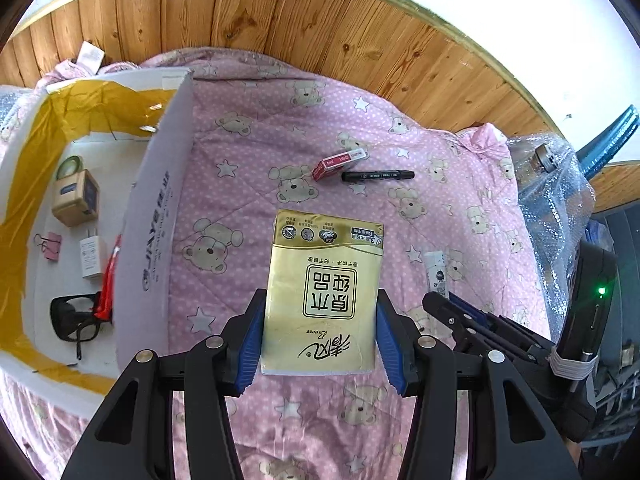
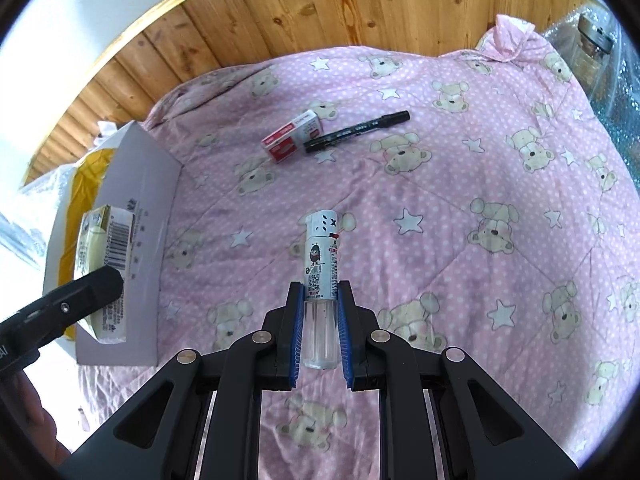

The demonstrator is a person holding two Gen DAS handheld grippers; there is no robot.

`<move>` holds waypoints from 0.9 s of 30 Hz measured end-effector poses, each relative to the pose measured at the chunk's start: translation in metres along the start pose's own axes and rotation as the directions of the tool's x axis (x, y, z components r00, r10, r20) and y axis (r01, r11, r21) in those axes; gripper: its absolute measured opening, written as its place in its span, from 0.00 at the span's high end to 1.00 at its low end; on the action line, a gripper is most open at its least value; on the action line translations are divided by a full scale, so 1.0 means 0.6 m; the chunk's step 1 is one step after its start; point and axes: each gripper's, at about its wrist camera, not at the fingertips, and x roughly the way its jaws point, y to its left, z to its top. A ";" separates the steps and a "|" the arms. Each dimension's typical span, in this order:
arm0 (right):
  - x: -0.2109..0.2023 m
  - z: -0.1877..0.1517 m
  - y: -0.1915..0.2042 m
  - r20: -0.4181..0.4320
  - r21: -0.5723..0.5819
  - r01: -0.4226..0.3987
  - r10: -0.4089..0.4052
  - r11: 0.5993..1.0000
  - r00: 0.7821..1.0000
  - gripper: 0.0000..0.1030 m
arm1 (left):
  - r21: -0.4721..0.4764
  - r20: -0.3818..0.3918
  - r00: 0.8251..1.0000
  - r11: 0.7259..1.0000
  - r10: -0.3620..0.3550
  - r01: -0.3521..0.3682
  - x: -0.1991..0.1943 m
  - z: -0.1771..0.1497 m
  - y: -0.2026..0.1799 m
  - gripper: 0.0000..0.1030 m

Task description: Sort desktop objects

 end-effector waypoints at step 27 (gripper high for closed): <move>-0.079 -0.064 0.167 0.016 -0.224 -0.104 0.110 0.969 0.994 0.84 | -0.123 0.148 0.988 0.992 0.036 -0.018 -0.159 -0.104 0.086 0.50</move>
